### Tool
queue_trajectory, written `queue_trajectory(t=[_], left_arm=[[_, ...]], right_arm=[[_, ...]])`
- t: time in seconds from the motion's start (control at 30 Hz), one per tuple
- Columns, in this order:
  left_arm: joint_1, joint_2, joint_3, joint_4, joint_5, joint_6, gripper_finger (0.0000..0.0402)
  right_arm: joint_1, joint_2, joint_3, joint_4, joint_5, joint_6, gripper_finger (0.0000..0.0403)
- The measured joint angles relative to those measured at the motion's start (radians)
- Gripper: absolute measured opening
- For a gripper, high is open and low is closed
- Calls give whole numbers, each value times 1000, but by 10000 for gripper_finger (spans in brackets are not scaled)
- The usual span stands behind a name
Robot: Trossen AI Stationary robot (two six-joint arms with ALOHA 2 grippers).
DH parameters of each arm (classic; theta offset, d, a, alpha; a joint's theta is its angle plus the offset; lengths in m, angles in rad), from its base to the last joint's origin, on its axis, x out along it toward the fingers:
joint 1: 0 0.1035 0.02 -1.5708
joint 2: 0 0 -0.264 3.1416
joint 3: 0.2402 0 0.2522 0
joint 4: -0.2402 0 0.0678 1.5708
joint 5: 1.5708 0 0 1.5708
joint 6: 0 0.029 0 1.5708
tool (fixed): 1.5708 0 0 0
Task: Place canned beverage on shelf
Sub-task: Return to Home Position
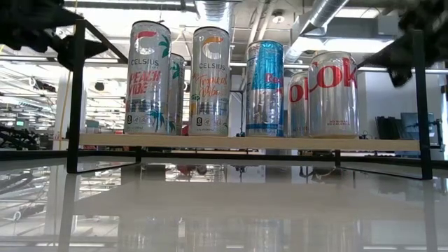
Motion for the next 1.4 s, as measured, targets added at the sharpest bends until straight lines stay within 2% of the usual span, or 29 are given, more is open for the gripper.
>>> queue_trajectory(t=[0.07, 0.17, 0.47, 0.93, 1.07, 1.13, 1.3, 1.4], left_arm=[[15, 2, 0, -27, 23, -4, 329], [27, -2, -23, -34, 28, -11, 329], [31, -1, -77, -12, 179, -24, 329], [31, 9, -115, 8, 201, 30, 329], [31, 8, -161, 183, 205, 86, 329], [32, 12, -162, 208, 219, 103, 329], [32, 16, -162, 191, 228, 123, 329], [32, 16, -162, 144, 183, 127, 329]], right_arm=[[-10, 4, -6, -63, -38, 21, 23], [-13, 32, -43, -54, -87, 21, 23], [-6, 11, -108, -60, -90, 14, 24], [6, 17, -108, -57, -63, 92, 29], [6, 17, -109, -57, -62, 92, 31], [6, 17, -109, -56, -62, 92, 32], [6, 17, -109, -54, -61, 92, 33], [6, 17, -109, -54, -61, 92, 33]])
